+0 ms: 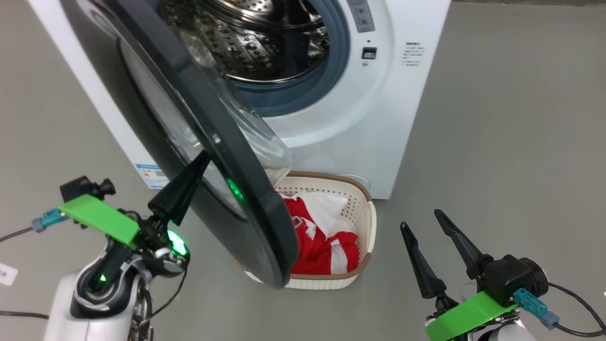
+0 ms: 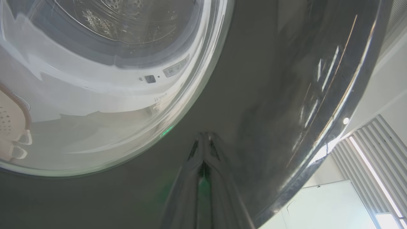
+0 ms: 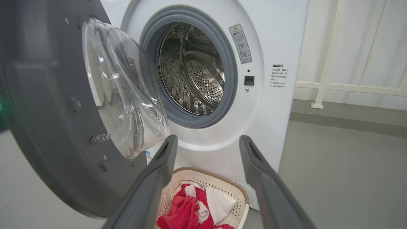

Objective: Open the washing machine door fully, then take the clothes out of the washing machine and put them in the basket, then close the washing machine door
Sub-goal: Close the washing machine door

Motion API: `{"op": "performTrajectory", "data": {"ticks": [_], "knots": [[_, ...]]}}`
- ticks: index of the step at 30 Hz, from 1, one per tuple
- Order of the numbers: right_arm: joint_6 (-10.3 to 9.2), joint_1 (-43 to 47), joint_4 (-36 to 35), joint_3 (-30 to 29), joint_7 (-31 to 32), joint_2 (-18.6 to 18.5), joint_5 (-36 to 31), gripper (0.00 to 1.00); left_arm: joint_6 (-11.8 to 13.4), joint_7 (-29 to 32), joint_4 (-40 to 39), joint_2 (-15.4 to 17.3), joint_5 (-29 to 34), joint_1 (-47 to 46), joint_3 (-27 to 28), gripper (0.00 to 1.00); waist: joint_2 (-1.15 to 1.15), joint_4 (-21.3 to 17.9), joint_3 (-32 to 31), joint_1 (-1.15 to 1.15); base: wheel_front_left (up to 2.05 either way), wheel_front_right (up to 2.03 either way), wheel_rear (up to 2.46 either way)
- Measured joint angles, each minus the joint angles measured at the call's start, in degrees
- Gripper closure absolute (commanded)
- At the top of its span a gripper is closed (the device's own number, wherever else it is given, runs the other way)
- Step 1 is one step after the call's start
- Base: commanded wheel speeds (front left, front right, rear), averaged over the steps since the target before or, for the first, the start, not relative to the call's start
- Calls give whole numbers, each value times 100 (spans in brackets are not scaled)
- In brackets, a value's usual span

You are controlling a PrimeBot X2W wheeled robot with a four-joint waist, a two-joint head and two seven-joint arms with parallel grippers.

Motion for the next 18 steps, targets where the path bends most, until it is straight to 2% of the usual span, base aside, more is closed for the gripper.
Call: {"op": "performTrajectory", "data": {"ticks": [18], "knots": [[0,-196,24,1,0,0,3,0,-453,-1460,833,-3,1,-832,-447,100,0,-647,317,0,0,0,0]]}}
